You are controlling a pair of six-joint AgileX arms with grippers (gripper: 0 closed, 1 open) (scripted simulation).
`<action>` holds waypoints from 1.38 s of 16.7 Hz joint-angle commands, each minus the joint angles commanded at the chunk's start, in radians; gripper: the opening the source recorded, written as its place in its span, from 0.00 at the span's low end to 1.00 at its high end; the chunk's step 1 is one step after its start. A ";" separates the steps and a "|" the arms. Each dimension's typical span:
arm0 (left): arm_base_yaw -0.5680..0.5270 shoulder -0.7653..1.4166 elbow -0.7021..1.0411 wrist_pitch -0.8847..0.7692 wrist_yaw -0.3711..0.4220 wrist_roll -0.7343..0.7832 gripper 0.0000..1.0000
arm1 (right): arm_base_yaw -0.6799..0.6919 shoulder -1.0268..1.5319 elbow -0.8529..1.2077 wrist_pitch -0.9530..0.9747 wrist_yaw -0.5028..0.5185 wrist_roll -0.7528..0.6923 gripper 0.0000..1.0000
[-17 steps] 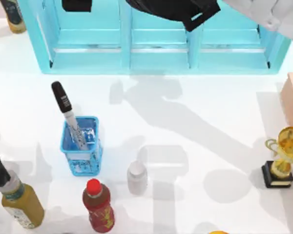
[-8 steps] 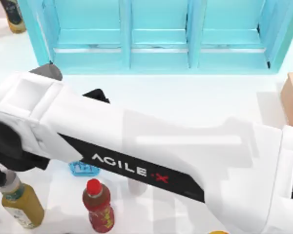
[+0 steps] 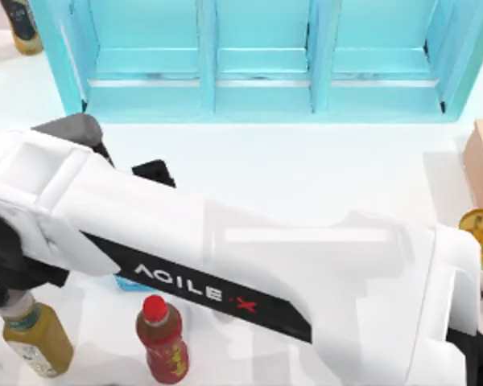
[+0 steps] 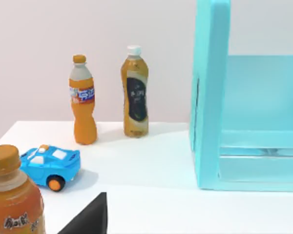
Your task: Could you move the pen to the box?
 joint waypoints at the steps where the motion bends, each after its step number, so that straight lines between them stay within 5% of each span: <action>1: 0.000 0.000 0.000 0.000 0.000 0.000 1.00 | 0.000 0.000 0.000 0.000 0.000 0.000 1.00; 21: 0.000 0.000 0.000 0.000 0.000 0.000 1.00 | -0.121 0.055 -0.198 0.347 -0.033 -0.149 1.00; 23: 0.000 0.000 0.000 0.000 0.000 0.000 1.00 | -0.121 0.055 -0.198 0.347 -0.033 -0.149 0.85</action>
